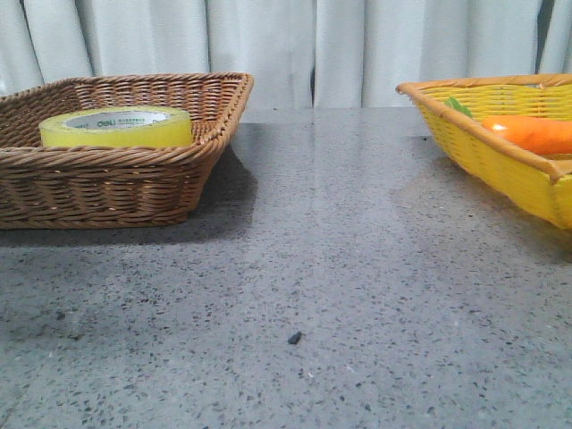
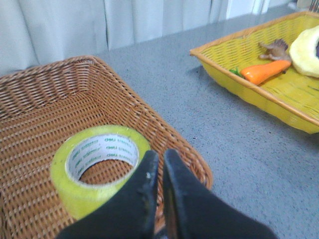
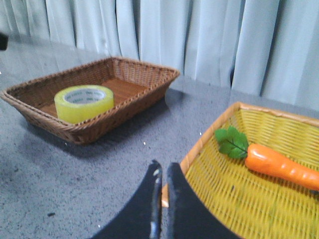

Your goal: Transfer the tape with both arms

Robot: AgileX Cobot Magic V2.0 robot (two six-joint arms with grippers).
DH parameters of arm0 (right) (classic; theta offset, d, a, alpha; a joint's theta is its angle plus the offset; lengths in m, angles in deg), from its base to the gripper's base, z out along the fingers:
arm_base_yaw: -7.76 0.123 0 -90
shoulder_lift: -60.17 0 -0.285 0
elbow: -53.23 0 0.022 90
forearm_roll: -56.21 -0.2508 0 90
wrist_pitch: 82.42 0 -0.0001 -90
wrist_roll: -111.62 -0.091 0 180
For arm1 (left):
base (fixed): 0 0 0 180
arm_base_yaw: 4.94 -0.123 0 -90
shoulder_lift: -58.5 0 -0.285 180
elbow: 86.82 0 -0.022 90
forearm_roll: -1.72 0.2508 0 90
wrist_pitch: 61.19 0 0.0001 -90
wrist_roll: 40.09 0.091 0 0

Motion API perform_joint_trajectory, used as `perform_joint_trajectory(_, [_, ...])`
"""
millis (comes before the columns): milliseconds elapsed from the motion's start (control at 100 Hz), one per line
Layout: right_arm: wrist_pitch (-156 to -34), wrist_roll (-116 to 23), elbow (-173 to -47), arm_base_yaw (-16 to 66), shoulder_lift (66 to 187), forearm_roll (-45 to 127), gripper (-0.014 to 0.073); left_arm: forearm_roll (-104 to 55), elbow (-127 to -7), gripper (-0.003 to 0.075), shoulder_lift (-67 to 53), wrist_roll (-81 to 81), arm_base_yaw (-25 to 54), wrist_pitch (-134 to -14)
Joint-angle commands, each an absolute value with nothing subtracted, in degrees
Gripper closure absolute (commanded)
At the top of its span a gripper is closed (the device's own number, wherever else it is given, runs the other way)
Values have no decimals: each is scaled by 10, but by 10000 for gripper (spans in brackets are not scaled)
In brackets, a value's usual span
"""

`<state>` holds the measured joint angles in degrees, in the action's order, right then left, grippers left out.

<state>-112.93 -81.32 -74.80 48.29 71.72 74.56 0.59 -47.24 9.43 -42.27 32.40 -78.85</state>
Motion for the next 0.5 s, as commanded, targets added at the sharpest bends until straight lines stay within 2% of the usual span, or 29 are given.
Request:
perform_joint_trajectory(0, [-1055, -814, -735, 481, 684, 766, 668, 4, -427, 741, 167, -427, 324, -708])
perform_joint_trajectory(320, [-997, -814, -712, 480, 664, 820, 668, -12, -269, 741, 387, -427, 324, -697])
perform_joint_trajectory(490, [-997, -814, -712, 480, 664, 820, 668, -17, -241, 741, 439, -427, 324, -697])
